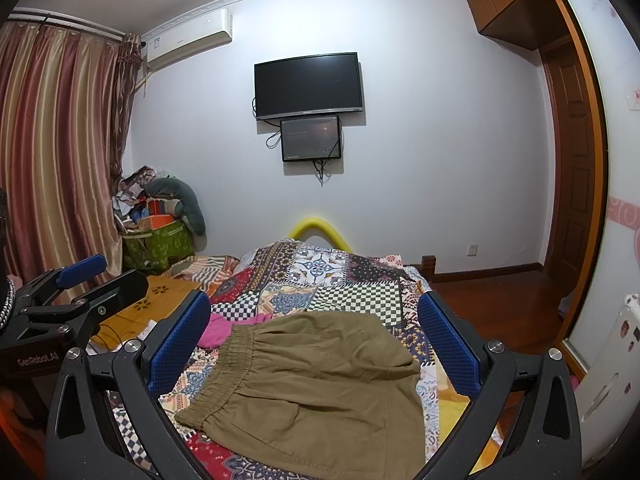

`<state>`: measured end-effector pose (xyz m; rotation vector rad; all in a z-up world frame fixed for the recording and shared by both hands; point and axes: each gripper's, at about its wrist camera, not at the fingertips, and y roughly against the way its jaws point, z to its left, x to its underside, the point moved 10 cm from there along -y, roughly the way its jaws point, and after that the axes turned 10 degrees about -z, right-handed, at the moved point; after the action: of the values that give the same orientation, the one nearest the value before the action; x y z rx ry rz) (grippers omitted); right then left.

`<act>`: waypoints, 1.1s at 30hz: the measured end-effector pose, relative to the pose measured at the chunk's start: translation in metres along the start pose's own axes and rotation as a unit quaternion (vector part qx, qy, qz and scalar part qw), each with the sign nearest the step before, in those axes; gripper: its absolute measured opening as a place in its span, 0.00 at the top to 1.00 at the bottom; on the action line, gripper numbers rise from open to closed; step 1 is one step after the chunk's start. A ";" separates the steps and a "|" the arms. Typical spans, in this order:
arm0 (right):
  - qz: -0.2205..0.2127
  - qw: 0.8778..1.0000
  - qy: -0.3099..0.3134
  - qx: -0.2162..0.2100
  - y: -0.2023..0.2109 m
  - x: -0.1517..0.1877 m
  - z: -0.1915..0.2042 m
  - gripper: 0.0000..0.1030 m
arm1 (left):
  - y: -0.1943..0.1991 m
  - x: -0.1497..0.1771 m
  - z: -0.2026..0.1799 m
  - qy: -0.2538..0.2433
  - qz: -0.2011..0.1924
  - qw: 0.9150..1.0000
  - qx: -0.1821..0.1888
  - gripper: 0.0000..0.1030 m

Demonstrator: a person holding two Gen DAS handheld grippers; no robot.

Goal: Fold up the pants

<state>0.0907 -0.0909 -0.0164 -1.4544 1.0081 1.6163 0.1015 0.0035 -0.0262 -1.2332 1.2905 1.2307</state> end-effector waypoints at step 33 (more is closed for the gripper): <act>0.000 1.000 0.001 0.000 0.001 -0.002 0.000 0.00 | -0.002 -0.002 0.002 0.006 0.002 1.000 0.001 0.00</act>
<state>0.0902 -0.0914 -0.0145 -1.4571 1.0092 1.6141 0.1035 0.0057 -0.0245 -1.2397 1.3030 1.2253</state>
